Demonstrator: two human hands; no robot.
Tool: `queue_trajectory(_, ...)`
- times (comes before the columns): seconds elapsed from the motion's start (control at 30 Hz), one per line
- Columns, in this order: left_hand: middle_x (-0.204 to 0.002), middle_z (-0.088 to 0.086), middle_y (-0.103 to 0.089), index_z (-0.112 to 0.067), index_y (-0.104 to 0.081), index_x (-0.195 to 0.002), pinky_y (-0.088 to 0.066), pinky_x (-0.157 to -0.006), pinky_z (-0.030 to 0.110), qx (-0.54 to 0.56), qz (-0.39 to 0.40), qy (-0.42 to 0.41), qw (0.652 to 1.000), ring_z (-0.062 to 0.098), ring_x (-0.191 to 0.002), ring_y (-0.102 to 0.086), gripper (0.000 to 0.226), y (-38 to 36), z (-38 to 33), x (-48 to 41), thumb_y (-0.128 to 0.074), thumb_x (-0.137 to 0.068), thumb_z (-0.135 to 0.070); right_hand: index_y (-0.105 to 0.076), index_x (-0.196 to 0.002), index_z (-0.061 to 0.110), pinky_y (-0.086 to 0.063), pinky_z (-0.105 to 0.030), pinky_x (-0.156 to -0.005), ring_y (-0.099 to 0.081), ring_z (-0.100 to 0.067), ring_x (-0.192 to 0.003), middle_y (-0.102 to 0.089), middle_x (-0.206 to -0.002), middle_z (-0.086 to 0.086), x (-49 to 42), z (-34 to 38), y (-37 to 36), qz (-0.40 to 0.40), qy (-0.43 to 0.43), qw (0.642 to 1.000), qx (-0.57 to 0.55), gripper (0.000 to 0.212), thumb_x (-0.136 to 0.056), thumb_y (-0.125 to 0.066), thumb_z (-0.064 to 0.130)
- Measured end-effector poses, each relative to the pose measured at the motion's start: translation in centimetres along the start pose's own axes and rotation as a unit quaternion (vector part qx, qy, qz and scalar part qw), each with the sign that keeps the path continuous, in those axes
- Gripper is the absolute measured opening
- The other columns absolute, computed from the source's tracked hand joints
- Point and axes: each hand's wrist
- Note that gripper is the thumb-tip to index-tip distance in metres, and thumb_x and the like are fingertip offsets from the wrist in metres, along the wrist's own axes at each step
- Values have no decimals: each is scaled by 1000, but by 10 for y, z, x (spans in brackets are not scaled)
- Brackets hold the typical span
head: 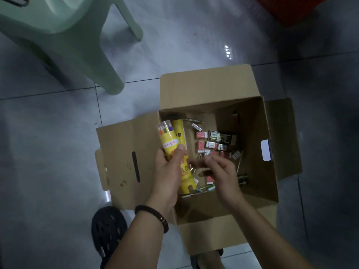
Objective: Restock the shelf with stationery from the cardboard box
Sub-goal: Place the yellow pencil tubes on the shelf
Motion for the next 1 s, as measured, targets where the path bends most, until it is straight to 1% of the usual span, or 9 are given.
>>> queue_trajectory(0.1,-102,1,-79,-25,-64,-116,-61,-71,38,-70,-24,-73,995,19,-87,-78,18,29,-7,-2,-69,-101,-33,-73,-113,21,-49,-30,-73,-70,-18,-80,-73,-89,-3,-51,-6,-29,-1,11,973,229,15,-98,-68,22)
queue_trajectory(0.23,-105,-4,-78,-33,-63,-119,-58,-75,37,-99,-8,-91,991,17,-91,-78,18,64,-4,-3,-64,-103,-39,-46,-150,28,-55,-41,-88,-68,-40,-113,-69,-124,-18,-124,1,-79,106,46,817,565,63,-91,-68,20)
queue_trajectory(0.33,-107,-3,-78,-35,-65,-120,-60,-84,46,-83,13,-73,994,25,-99,-76,16,79,8,-7,-61,-105,-39,-43,-153,25,-52,-44,-97,-64,-40,-125,-67,-134,-13,-145,0,-105,165,37,737,655,61,-97,-64,25)
queue_trajectory(0.47,-108,-4,-77,-34,-65,-121,-59,-92,48,-74,25,-56,995,24,-104,-74,16,85,20,-12,-63,-105,-34,-44,-151,22,-53,-42,-90,-67,-39,-118,-68,-128,-13,-143,-19,-101,169,58,703,688,59,-98,-68,29)
queue_trajectory(0.63,-104,1,-76,-27,-64,-118,-60,-82,42,-47,9,-33,998,19,-90,-72,12,79,22,-20,-61,-106,-29,-49,-140,22,-55,-43,-82,-64,-39,-107,-56,-127,-15,-111,-35,-69,148,64,772,615,55,-94,-74,36)
queue_trajectory(0.7,-103,0,-76,-27,-64,-117,-61,-83,43,-43,0,-32,999,19,-90,-72,12,78,21,-21,-62,-106,-30,-58,-112,21,-50,-36,-73,-60,-32,-94,-54,-113,-9,-95,-38,-54,126,73,827,543,32,-91,-78,34)
queue_trajectory(0.77,-105,-1,-76,-27,-65,-117,-60,-81,41,-50,-5,-37,998,20,-92,-74,13,78,20,-19,-63,-105,-31,-49,-85,23,-37,-32,-59,-54,-26,-80,-53,-90,-1,-77,-40,-40,103,51,864,490,33,-87,-82,28)
queue_trajectory(0.83,-108,-2,-76,-29,-64,-120,-59,-81,41,-59,-4,-36,998,21,-97,-75,16,79,17,-11,-63,-105,-34,-51,-87,22,-37,-33,-57,-54,-22,-76,-57,-84,1,-59,-39,-26,68,19,892,447,33,-87,-84,26)
queue_trajectory(1.0,-105,1,-78,-30,-65,-122,-60,-79,40,-40,2,3,999,20,-92,-75,18,80,1,32,-65,-104,-30,-67,-117,28,-61,-40,-85,-67,-12,-100,-69,-110,11,-4,-9,8,-61,33,939,336,34,-89,-84,36)
Point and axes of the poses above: each hand's wrist, its own x-axis away from the middle knuckle, its own y-axis out of the back of the hand, z = x × y
